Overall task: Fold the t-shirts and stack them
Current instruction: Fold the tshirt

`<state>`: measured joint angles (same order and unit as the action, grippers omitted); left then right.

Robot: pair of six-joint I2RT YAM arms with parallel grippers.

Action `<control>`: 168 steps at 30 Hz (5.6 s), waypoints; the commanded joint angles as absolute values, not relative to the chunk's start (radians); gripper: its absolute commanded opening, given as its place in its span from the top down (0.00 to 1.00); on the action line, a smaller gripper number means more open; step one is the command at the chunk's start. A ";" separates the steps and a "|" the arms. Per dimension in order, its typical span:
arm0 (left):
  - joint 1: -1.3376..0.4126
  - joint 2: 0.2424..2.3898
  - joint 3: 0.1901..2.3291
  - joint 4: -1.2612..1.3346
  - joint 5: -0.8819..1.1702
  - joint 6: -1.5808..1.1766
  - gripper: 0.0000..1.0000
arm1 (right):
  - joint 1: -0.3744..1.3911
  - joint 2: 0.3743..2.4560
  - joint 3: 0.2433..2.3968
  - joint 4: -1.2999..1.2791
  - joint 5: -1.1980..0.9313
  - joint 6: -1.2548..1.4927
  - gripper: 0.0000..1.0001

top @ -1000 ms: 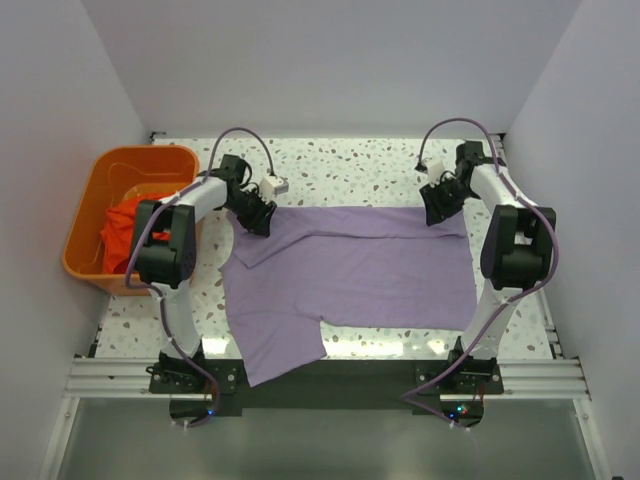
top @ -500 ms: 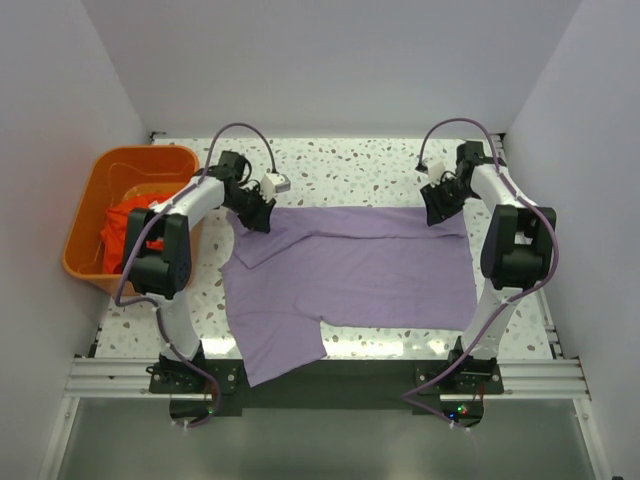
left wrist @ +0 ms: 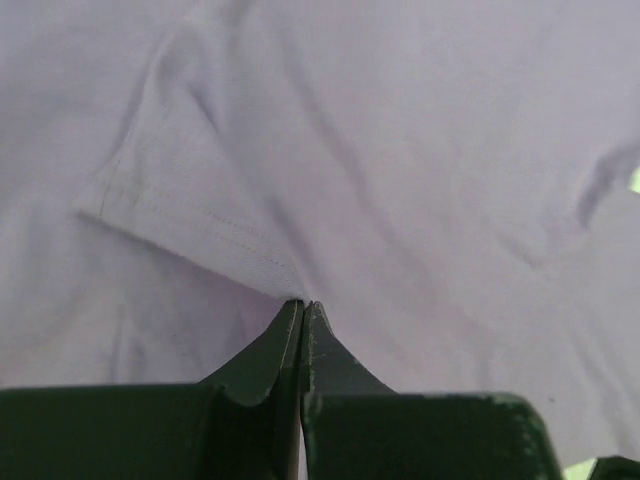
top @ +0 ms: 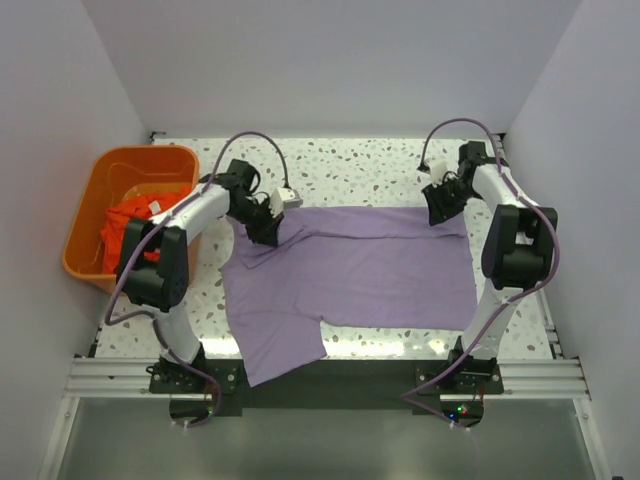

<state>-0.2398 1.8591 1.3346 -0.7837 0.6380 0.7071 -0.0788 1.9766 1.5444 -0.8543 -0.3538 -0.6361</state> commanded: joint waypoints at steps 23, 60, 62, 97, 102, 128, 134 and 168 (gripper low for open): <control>-0.270 1.757 1.297 -0.649 0.629 0.517 0.51 | -0.141 1.997 1.603 -0.916 -0.322 -0.658 0.66; -0.250 1.499 0.976 -0.911 0.684 1.015 1.00 | 0.337 2.039 1.767 -0.879 -0.623 -0.339 0.67; -0.250 1.491 0.943 -0.910 0.684 1.051 0.96 | 0.363 2.045 1.763 -0.841 -0.627 -0.302 0.67; -0.106 1.594 0.956 -0.601 0.747 0.368 0.62 | 0.765 2.128 1.669 -0.606 -0.358 -0.083 0.73; -0.106 1.628 0.963 -0.595 0.755 0.339 0.62 | 0.788 2.144 1.666 -0.611 -0.341 -0.087 0.69; -0.129 1.746 0.991 -0.586 0.565 0.310 0.76 | 0.830 2.160 1.744 -0.655 -0.178 -0.008 0.91; -0.137 1.807 1.015 -0.609 0.471 0.293 0.92 | 0.830 2.108 1.701 -0.661 -0.193 0.066 1.00; -0.135 1.764 1.032 -0.650 0.520 0.333 0.86 | 0.719 1.954 1.537 -0.638 -0.299 0.150 0.54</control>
